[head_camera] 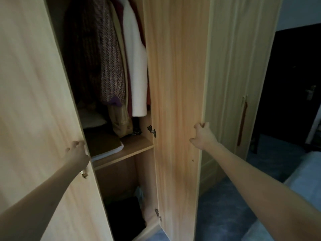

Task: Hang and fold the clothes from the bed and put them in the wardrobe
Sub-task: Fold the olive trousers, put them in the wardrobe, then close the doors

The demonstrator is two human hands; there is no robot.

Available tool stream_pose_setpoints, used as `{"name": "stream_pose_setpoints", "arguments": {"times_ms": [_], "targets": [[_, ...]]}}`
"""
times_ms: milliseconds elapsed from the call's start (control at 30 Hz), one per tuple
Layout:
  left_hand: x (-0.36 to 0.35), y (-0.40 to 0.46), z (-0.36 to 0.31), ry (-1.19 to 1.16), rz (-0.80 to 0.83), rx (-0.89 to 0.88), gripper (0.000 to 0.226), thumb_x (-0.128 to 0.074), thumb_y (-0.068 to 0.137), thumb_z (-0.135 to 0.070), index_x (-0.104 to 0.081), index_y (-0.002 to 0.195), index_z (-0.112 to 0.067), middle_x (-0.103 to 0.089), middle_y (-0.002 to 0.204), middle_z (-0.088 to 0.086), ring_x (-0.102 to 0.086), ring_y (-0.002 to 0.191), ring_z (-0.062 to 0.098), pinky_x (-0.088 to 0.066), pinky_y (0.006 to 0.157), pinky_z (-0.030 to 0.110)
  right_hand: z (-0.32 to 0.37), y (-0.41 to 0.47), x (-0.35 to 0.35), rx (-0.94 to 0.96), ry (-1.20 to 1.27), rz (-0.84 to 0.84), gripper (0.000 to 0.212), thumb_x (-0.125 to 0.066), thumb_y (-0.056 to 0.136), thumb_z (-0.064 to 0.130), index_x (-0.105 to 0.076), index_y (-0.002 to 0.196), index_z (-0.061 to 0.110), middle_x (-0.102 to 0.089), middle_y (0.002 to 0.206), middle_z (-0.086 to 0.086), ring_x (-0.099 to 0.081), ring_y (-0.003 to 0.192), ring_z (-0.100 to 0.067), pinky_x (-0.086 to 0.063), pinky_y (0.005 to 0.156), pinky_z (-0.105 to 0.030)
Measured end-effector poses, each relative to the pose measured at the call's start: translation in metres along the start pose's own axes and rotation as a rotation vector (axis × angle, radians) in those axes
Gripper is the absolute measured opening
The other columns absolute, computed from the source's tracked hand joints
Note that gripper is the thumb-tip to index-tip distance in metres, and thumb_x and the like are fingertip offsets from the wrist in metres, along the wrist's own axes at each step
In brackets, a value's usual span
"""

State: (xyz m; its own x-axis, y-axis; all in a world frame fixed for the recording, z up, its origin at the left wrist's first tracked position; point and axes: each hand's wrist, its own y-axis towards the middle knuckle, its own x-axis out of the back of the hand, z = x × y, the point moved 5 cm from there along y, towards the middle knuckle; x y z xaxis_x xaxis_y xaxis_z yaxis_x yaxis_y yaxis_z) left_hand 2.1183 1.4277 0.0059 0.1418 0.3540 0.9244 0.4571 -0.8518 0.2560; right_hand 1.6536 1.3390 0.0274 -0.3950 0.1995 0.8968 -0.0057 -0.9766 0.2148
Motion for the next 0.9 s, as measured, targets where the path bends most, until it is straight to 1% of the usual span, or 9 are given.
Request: {"name": "stream_pose_setpoints", "arguments": {"times_ms": [100,200,267,333,467,600,700,767,900], "targets": [[-0.005,0.010,0.007,0.079,0.033,-0.063,0.066,-0.052,0.084,0.000,-0.035,0.147,-0.011,-0.030,0.150,0.012,-0.037,0.129,0.041,-0.037,0.105,0.044,0.007,-0.008,-0.004,-0.008,0.016,-0.070,0.051,-0.065,0.085,0.035,-0.048,0.125,0.009,-0.029,0.131,-0.014,-0.050,0.111,-0.032,-0.050,0.093,-0.039],[-0.007,0.007,0.009,0.092,0.081,-0.055,0.068,-0.049,0.087,-0.003,-0.028,0.150,-0.017,-0.024,0.154,0.004,-0.034,0.130,0.038,-0.040,0.100,0.042,0.028,-0.026,-0.013,0.034,0.023,-0.194,0.034,-0.066,0.085,0.026,-0.051,0.110,0.008,-0.036,0.121,-0.013,-0.052,0.097,-0.027,-0.054,0.081,-0.038],[-0.009,0.005,0.008,0.112,0.085,-0.069,0.070,-0.049,0.088,-0.004,-0.024,0.152,-0.018,-0.021,0.156,0.000,-0.034,0.130,0.036,-0.042,0.098,0.042,0.048,-0.039,-0.022,0.083,0.024,-0.260,0.022,-0.065,0.087,0.017,-0.053,0.104,0.008,-0.041,0.115,-0.011,-0.054,0.084,-0.022,-0.056,0.074,-0.036],[-0.010,0.007,0.011,0.125,0.095,-0.073,0.071,-0.049,0.089,-0.007,-0.020,0.153,-0.019,-0.018,0.157,-0.002,-0.032,0.132,0.034,-0.043,0.099,0.042,0.067,-0.047,-0.027,0.093,0.094,-0.262,0.017,-0.059,0.090,0.009,-0.055,0.106,0.009,-0.045,0.111,-0.009,-0.052,0.076,-0.016,-0.054,0.069,-0.031],[-0.004,0.007,0.010,0.145,0.122,-0.070,0.073,-0.049,0.091,-0.013,-0.015,0.155,-0.022,-0.016,0.159,-0.006,-0.027,0.137,0.031,-0.042,0.103,0.045,0.121,-0.059,-0.032,0.250,0.044,-0.264,0.024,-0.054,0.088,-0.007,-0.052,0.104,0.011,-0.051,0.097,-0.006,-0.056,0.071,-0.019,-0.054,0.065,-0.034],[0.000,0.002,0.007,0.159,0.128,-0.109,0.073,-0.053,0.093,-0.020,-0.013,0.154,-0.019,-0.014,0.160,-0.005,-0.028,0.137,0.031,-0.042,0.102,0.047,0.175,-0.066,-0.047,0.337,0.099,-0.246,0.016,-0.050,0.095,0.002,-0.042,0.101,0.014,-0.054,0.091,-0.006,-0.058,0.072,-0.021,-0.054,0.064,-0.038],[0.005,-0.002,0.009,0.206,0.067,-0.142,0.074,-0.054,0.093,-0.022,-0.012,0.154,-0.018,-0.004,0.161,-0.005,-0.026,0.138,0.029,-0.044,0.099,0.046,0.214,-0.060,-0.064,0.337,0.172,-0.181,0.026,-0.055,0.094,0.006,-0.039,0.114,0.014,-0.056,0.095,-0.006,-0.056,0.071,-0.016,-0.047,0.060,-0.030],[0.006,-0.002,0.012,0.245,0.036,-0.164,0.075,-0.055,0.092,-0.023,-0.012,0.153,-0.018,0.006,0.162,-0.003,-0.019,0.143,0.029,-0.040,0.101,0.046,0.236,-0.052,-0.075,0.332,0.213,-0.137,0.039,-0.060,0.092,0.009,-0.037,0.124,0.012,-0.056,0.103,-0.007,-0.054,0.075,-0.014,-0.044,0.063,-0.027],[0.013,0.002,0.023,0.282,-0.086,-0.194,0.075,-0.055,0.092,-0.025,-0.014,0.153,-0.017,0.012,0.163,0.003,-0.006,0.148,0.026,-0.029,0.112,0.042,0.278,-0.036,-0.093,0.401,0.220,-0.088,0.040,-0.064,0.091,0.017,-0.042,0.122,0.011,-0.051,0.113,-0.008,-0.060,0.091,-0.023,-0.040,0.068,-0.026]]}}
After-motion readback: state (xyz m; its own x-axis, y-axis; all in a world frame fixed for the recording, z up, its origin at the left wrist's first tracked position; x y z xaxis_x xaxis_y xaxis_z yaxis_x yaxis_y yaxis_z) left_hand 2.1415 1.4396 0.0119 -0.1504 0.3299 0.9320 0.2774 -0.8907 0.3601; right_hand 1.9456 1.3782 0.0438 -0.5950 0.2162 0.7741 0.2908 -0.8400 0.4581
